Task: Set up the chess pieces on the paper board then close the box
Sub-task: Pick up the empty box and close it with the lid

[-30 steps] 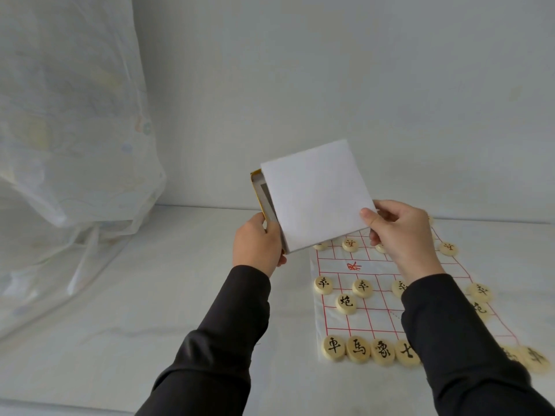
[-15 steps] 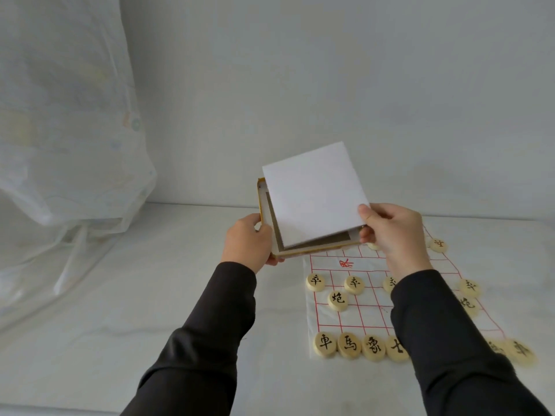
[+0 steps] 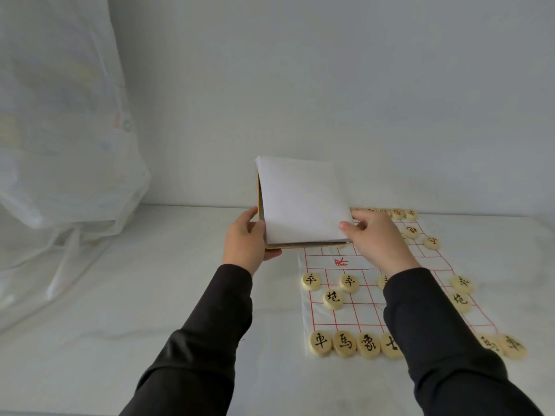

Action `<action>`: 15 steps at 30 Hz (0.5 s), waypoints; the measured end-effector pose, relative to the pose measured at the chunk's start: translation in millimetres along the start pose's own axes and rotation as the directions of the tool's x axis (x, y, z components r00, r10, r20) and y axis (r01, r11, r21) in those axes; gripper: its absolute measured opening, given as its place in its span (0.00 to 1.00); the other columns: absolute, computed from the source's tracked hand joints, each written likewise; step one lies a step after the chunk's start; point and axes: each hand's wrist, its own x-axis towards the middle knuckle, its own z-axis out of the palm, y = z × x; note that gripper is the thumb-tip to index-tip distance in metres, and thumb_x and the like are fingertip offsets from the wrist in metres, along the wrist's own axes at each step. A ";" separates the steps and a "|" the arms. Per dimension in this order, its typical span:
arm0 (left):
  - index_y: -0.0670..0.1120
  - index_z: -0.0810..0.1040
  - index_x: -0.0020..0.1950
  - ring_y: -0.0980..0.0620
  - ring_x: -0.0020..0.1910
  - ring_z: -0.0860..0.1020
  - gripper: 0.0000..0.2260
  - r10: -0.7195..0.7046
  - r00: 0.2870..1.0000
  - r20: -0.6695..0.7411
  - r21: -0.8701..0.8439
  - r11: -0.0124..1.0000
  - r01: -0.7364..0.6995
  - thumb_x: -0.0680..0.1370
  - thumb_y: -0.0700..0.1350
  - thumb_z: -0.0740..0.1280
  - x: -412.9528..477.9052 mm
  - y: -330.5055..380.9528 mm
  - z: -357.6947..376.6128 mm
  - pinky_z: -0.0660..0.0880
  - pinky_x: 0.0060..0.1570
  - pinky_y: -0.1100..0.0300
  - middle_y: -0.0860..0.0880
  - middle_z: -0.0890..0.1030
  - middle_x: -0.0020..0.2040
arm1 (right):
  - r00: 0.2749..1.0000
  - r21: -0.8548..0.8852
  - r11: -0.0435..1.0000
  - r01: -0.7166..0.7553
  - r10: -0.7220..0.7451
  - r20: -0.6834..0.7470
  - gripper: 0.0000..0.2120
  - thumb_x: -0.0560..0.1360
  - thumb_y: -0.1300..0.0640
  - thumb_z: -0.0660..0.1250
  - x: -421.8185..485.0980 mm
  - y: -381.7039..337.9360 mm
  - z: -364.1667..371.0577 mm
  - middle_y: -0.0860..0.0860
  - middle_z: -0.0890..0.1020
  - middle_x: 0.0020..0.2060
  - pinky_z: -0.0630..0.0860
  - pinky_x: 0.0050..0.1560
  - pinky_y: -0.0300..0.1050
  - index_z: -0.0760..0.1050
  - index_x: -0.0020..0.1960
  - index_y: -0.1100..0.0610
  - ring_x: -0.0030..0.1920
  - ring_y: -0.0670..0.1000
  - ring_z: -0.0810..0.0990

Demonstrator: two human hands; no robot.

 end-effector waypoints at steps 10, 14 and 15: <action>0.44 0.68 0.68 0.48 0.53 0.75 0.16 -0.013 1.000 0.001 -0.099 0.995 0.013 0.81 0.39 0.54 -5.9 0.7 8.7 0.80 0.48 0.47 0.46 0.73 0.58 | 0.999 -0.041 0.999 -0.002 0.000 -0.039 0.14 0.79 0.56 0.61 0.6 0.6 0.0 0.43 0.71 0.34 0.64 0.33 0.33 0.76 0.62 0.57 0.39 0.47 0.72; 0.47 0.66 0.62 0.53 0.48 0.76 0.11 -0.007 1.000 0.000 -0.142 0.990 0.007 0.80 0.46 0.60 -8.9 2.3 9.5 0.81 0.45 0.47 0.51 0.73 0.50 | 0.999 -0.060 0.997 0.047 -0.047 0.009 0.12 0.79 0.56 0.61 -1.7 -3.1 1.1 0.42 0.71 0.33 0.62 0.32 0.32 0.76 0.60 0.56 0.35 0.40 0.70; 0.47 0.66 0.61 0.53 0.47 0.76 0.12 0.001 1.000 -0.002 -0.134 0.991 -0.001 0.79 0.47 0.61 -8.9 3.2 8.4 0.81 0.44 0.47 0.52 0.73 0.49 | 0.998 -0.079 0.995 0.059 -0.057 0.027 0.12 0.78 0.55 0.62 -2.4 -4.1 0.9 0.43 0.72 0.34 0.62 0.32 0.32 0.75 0.60 0.55 0.36 0.40 0.70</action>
